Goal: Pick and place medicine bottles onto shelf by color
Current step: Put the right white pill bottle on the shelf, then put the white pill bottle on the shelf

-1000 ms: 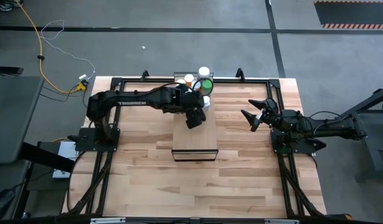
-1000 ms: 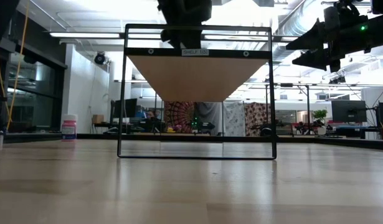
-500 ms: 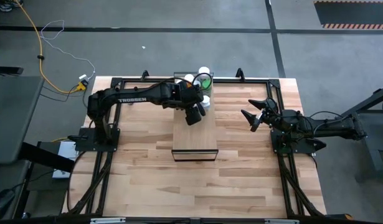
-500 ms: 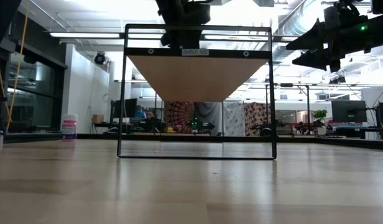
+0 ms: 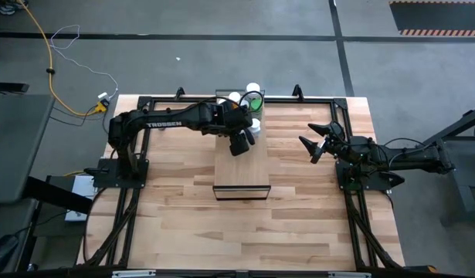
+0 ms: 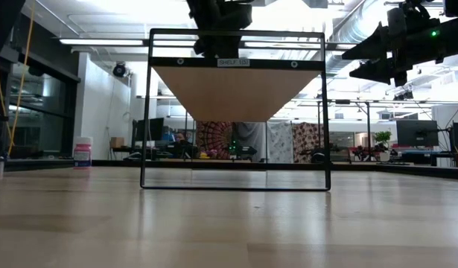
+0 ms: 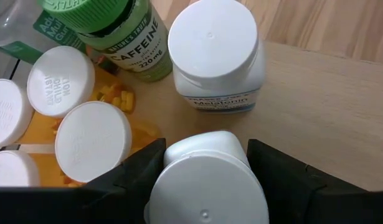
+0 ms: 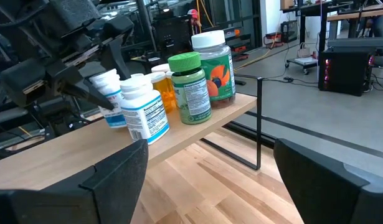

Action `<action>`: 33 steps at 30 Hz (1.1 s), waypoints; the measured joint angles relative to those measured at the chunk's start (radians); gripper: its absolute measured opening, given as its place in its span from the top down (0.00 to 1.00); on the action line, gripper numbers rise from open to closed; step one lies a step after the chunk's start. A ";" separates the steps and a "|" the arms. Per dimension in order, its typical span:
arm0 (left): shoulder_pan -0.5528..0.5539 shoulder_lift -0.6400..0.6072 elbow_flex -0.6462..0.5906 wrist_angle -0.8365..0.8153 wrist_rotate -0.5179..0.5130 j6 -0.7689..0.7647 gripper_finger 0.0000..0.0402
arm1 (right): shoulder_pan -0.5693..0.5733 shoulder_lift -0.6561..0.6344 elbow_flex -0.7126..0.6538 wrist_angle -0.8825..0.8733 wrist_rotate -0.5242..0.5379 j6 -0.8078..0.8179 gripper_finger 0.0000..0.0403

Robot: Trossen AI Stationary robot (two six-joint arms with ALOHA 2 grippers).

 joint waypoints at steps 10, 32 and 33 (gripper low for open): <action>0.000 0.000 0.000 0.006 0.000 0.000 0.35 | 0.000 0.000 0.000 0.000 0.000 0.000 0.16; -0.032 -0.519 -0.278 0.216 -0.081 -0.063 0.31 | 0.000 0.000 0.000 -0.001 0.000 -0.002 0.16; -0.045 -0.570 -0.355 0.286 -0.096 -0.064 0.31 | 0.000 0.000 0.000 -0.001 0.000 -0.001 0.16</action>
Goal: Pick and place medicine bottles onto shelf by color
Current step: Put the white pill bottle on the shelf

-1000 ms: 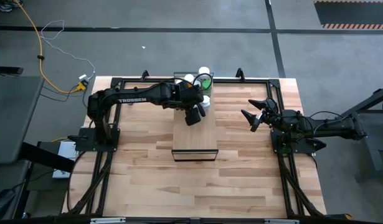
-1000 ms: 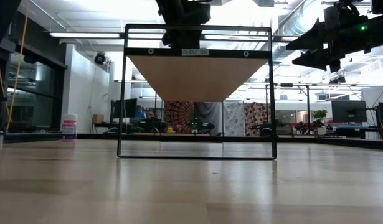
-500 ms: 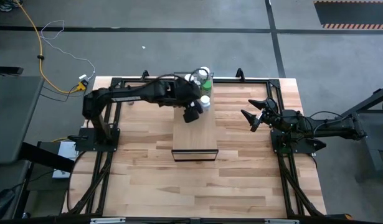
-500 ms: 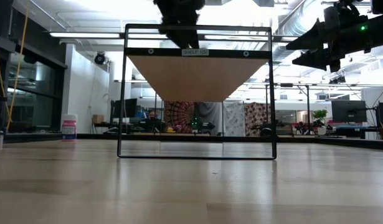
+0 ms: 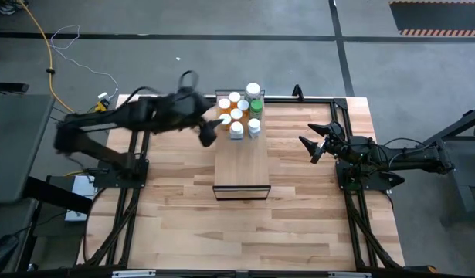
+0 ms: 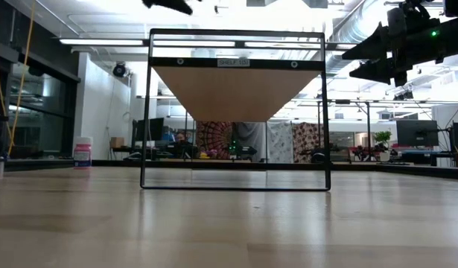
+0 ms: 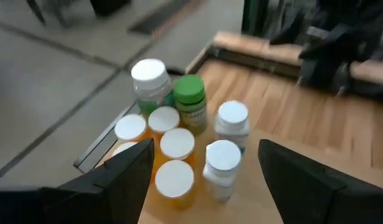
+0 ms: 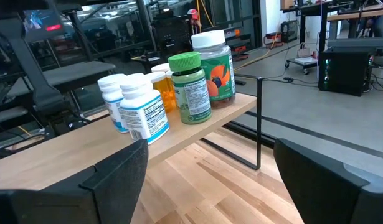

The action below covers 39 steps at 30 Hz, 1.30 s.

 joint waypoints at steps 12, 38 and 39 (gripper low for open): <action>0.074 -0.310 -0.651 0.255 -0.472 -0.267 0.31 | 0.000 0.000 0.000 0.000 0.000 0.034 0.16; 0.366 -0.012 -0.891 -0.054 -0.623 -1.126 0.31 | 0.000 0.000 0.000 -0.023 0.002 0.035 0.16; 0.363 -0.015 -0.914 -0.038 -0.633 -1.156 0.31 | 0.000 0.000 0.000 -0.023 0.002 0.035 0.16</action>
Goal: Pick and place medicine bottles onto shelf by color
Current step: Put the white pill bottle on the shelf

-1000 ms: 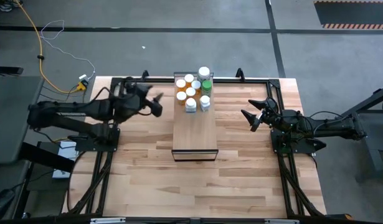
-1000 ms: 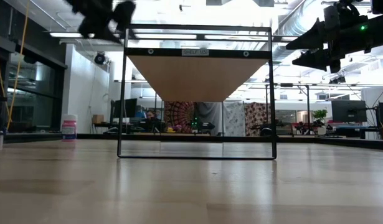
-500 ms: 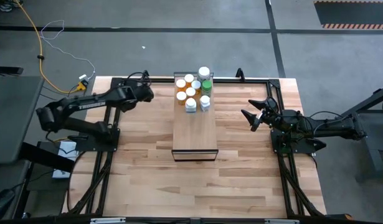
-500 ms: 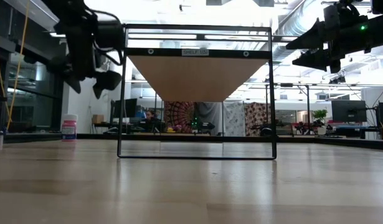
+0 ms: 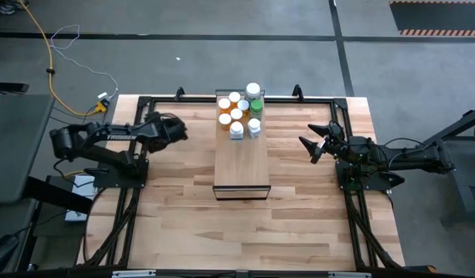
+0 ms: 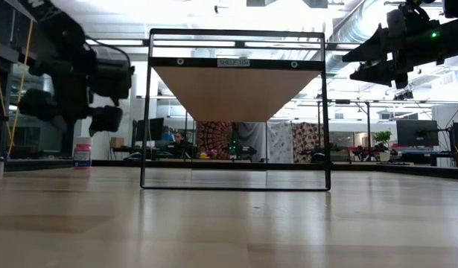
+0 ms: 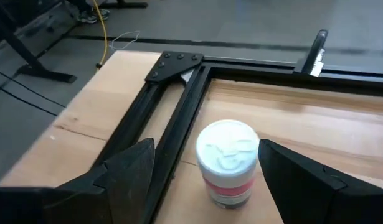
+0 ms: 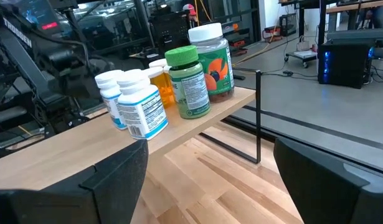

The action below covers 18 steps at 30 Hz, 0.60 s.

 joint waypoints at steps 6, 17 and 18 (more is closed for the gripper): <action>0.007 -0.008 -0.079 0.183 -0.021 0.024 0.31 | 0.000 0.000 0.000 0.001 0.000 0.004 0.16; 0.102 -0.008 -0.115 0.382 0.091 0.213 0.31 | 0.000 0.000 0.000 0.001 0.001 0.000 0.16; 0.108 -0.008 -0.115 0.382 0.092 0.212 0.31 | 0.000 0.000 0.000 0.001 0.001 0.000 0.16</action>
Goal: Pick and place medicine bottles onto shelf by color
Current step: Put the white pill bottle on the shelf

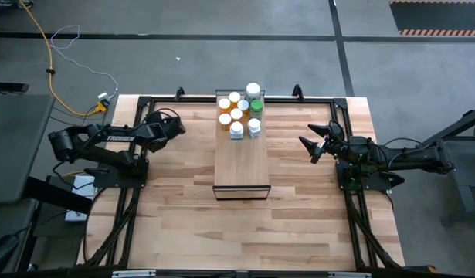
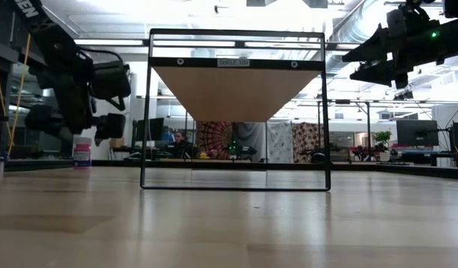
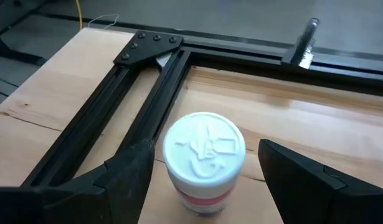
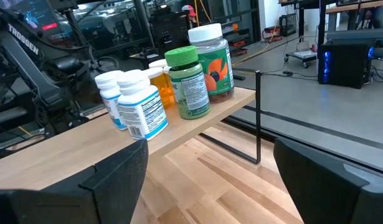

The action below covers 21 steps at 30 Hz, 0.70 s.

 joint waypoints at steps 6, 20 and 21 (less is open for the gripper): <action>0.010 0.000 0.000 0.003 0.001 -0.010 0.32 | 0.000 0.000 0.000 0.000 0.000 0.000 0.16; 0.007 -0.002 0.000 0.042 0.036 0.037 0.63 | 0.000 0.000 0.000 0.001 0.000 0.000 0.16; 0.003 -0.009 0.000 0.059 0.044 0.067 0.63 | 0.000 0.000 0.000 0.000 0.000 0.000 0.16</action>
